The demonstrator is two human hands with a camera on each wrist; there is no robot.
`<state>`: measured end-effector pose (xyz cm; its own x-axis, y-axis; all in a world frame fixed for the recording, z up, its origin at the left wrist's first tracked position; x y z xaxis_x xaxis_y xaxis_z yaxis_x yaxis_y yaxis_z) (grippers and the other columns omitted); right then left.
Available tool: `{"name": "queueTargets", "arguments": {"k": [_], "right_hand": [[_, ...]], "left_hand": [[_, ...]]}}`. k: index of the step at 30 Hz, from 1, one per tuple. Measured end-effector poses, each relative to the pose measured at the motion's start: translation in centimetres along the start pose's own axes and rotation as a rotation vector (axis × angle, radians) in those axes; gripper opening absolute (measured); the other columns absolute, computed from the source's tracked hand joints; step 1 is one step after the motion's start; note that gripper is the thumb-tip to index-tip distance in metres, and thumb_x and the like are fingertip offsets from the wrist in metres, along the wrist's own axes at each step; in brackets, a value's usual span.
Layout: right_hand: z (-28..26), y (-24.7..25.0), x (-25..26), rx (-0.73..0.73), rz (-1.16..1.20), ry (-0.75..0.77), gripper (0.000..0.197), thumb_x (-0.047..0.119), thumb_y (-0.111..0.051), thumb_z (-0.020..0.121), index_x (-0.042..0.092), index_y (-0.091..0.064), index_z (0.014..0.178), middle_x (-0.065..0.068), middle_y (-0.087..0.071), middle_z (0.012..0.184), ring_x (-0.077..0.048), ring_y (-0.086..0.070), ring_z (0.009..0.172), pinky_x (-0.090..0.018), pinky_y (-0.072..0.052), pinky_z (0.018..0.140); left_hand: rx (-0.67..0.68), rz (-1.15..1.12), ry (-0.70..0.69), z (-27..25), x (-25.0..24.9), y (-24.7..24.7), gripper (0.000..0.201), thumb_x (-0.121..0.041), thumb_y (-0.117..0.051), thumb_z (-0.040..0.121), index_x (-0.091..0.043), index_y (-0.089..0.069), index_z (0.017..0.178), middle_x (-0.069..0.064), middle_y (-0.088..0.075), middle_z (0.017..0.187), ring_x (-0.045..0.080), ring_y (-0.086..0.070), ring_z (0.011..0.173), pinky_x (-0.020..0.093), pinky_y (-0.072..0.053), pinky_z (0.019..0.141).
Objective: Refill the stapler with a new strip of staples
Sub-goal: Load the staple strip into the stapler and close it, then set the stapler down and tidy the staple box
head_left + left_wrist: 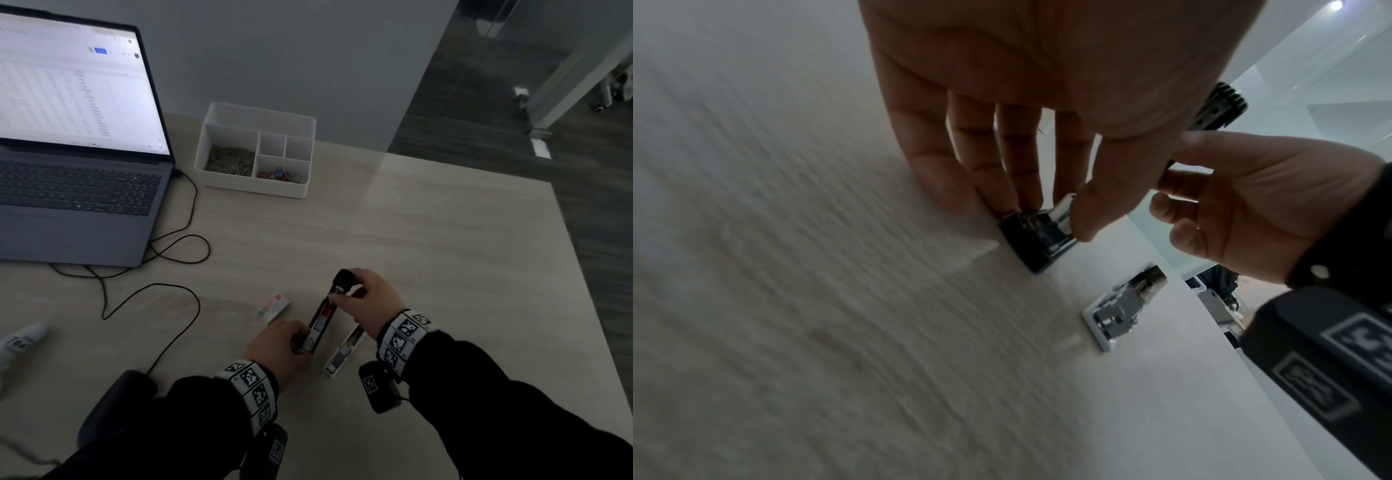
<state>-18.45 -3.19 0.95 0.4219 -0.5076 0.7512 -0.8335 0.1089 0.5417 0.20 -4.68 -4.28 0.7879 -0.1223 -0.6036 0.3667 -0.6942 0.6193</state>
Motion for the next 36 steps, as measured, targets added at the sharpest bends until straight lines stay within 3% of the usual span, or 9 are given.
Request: {"name": "queueTargets", "arguments": {"k": [2, 7, 13, 17, 20, 25, 28, 31, 36], "right_hand": [[-0.6, -0.4, 0.4, 0.011, -0.041, 0.086, 0.027, 0.031, -0.08, 0.073, 0.044, -0.06, 0.087, 0.007, -0.061, 0.1, -0.016, -0.063, 0.084, -0.04, -0.057, 0.079], [-2.0, -1.9, 0.9, 0.059, -0.176, 0.272, 0.036, 0.016, -0.079, 0.071, 0.021, -0.067, 0.105, -0.002, -0.054, 0.106, -0.019, -0.059, 0.088, -0.037, -0.054, 0.087], [-3.1, -4.7, 0.8, 0.228, -0.507, 0.271, 0.042, 0.022, -0.066, 0.082, 0.029, -0.057, 0.122, -0.003, -0.05, 0.123, -0.027, -0.057, 0.104, -0.036, -0.049, 0.093], [-3.3, -5.3, 0.5, 0.322, -0.607, 0.251, 0.045, 0.017, -0.057, 0.086, 0.026, -0.052, 0.129, -0.004, -0.055, 0.126, -0.028, -0.054, 0.115, -0.036, -0.045, 0.098], [-3.8, -5.2, 0.2, 0.325, -0.614, 0.252, 0.042, 0.015, -0.049, 0.089, 0.027, -0.052, 0.129, -0.004, -0.057, 0.125, -0.027, -0.055, 0.114, -0.036, -0.046, 0.096], [-3.6, -1.8, -1.7, 0.076, -0.435, 0.111, 0.033, 0.025, -0.054, 0.09, 0.026, -0.058, 0.122, -0.001, -0.055, 0.106, -0.02, -0.057, 0.091, -0.032, -0.048, 0.085], [-3.5, 0.9, -5.0, -0.114, -0.287, -0.069, 0.027, 0.028, -0.056, 0.092, 0.022, -0.062, 0.117, -0.002, -0.053, 0.112, -0.013, -0.051, 0.088, -0.028, -0.045, 0.089], [-3.3, 1.1, -8.5, -0.099, -0.201, -0.228, 0.029, 0.029, -0.053, 0.094, 0.021, -0.064, 0.12, -0.005, -0.057, 0.12, -0.017, -0.056, 0.096, -0.026, -0.042, 0.094], [-3.3, 0.0, -10.1, -0.073, -0.131, -0.27, 0.028, 0.035, -0.056, 0.091, 0.022, -0.07, 0.111, -0.004, -0.069, 0.116, -0.022, -0.063, 0.106, -0.032, -0.049, 0.096]], "left_hand": [[-0.002, -0.007, -0.001, 0.0, 0.0, 0.0, 0.035, -0.031, -0.069, 0.074, -0.033, -0.066, 0.109, -0.006, -0.063, 0.102, 0.013, -0.063, 0.09, 0.027, -0.051, 0.081], [0.001, -0.001, -0.002, -0.3, -0.1, 0.0, 0.04, -0.031, -0.068, 0.075, -0.031, -0.066, 0.116, -0.005, -0.066, 0.106, 0.013, -0.064, 0.093, 0.025, -0.05, 0.083], [0.045, -0.019, -0.05, -1.4, -0.6, 0.3, 0.032, -0.03, -0.069, 0.071, -0.026, -0.073, 0.103, -0.002, -0.074, 0.096, 0.018, -0.069, 0.089, 0.03, -0.053, 0.076], [0.074, -0.123, -0.064, -2.5, -0.5, 0.2, 0.045, -0.044, -0.074, 0.066, -0.027, -0.071, 0.107, -0.008, -0.075, 0.1, 0.008, -0.069, 0.09, 0.03, -0.055, 0.084], [0.07, -0.177, -0.074, -2.7, -0.8, 0.4, 0.042, -0.049, -0.068, 0.076, -0.029, -0.07, 0.113, -0.012, -0.074, 0.104, -0.001, -0.067, 0.091, 0.028, -0.054, 0.087], [0.058, -0.116, -0.055, -2.1, -1.4, 0.5, 0.032, -0.042, -0.06, 0.087, -0.027, -0.07, 0.113, -0.007, -0.075, 0.103, 0.009, -0.067, 0.092, 0.026, -0.052, 0.081], [0.064, -0.087, -0.033, -1.7, -1.4, 0.1, 0.035, -0.043, -0.06, 0.087, -0.027, -0.068, 0.117, -0.005, -0.073, 0.108, 0.013, -0.066, 0.098, 0.028, -0.051, 0.085], [0.029, -0.075, -0.009, -1.2, -1.5, -0.1, 0.04, -0.04, -0.063, 0.088, -0.024, -0.063, 0.125, -0.003, -0.067, 0.119, 0.017, -0.062, 0.107, 0.023, -0.044, 0.087], [-0.008, -0.054, -0.001, -0.5, -1.8, 0.0, 0.042, -0.036, -0.066, 0.087, -0.019, -0.063, 0.125, 0.003, -0.067, 0.121, 0.018, -0.061, 0.109, 0.02, -0.04, 0.084]]}}
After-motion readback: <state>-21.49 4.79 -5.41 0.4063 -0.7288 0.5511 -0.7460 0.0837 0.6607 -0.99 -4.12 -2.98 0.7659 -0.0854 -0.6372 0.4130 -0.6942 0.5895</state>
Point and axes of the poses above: each hand's wrist, its own z-axis towards the middle knuckle, its own y-axis out of the back of the hand, x = y × z, the point moved 6 cm from there along z, towards the middle knuckle
